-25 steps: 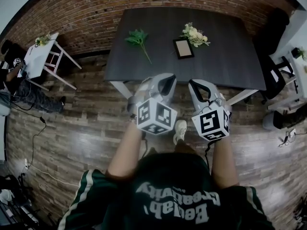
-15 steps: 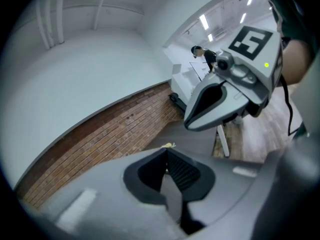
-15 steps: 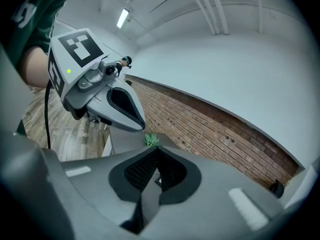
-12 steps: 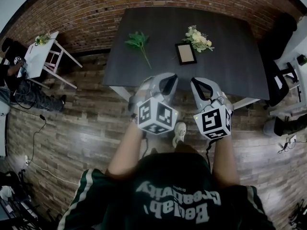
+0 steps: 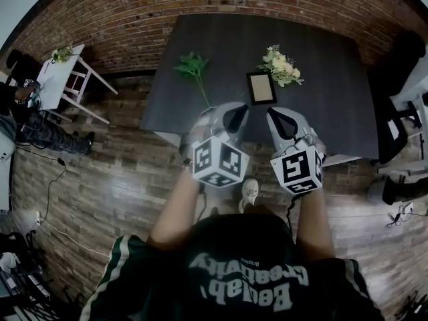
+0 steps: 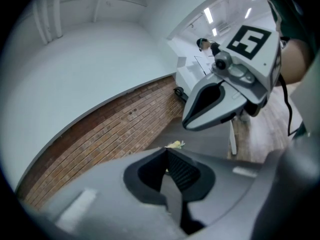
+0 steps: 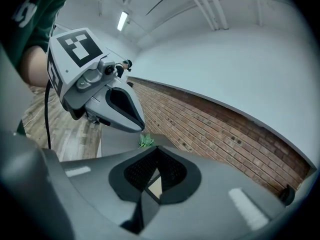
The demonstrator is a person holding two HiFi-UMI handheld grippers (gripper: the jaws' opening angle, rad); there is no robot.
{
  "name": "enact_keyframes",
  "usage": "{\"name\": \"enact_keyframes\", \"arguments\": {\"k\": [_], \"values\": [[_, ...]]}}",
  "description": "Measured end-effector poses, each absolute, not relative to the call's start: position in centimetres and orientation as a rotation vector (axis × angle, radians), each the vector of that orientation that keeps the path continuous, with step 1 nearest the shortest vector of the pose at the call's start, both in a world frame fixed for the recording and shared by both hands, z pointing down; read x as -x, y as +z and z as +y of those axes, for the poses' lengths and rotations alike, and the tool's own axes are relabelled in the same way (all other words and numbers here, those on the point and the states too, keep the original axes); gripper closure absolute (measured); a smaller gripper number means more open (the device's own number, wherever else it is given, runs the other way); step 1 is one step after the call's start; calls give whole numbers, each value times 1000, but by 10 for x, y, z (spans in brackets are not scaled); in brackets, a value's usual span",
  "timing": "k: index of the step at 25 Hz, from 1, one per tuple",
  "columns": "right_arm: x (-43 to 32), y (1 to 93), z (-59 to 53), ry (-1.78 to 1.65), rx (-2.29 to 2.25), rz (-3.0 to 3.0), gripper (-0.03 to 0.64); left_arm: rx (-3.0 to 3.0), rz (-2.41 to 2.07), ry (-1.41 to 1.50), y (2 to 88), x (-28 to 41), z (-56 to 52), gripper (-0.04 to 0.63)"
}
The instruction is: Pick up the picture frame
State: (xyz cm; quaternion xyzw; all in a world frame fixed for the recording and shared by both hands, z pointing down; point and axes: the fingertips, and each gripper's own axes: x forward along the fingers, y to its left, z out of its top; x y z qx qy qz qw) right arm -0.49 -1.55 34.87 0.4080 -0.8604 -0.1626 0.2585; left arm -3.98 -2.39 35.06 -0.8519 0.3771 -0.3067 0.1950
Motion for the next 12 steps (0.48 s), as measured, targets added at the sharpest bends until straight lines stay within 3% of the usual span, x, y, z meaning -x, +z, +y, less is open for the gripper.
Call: {"name": "enact_keyframes", "arguments": {"k": [12], "values": [[-10, 356, -87, -432, -1044, -2367, 611, 2387, 1112, -911, 361, 26, -93, 592]]}}
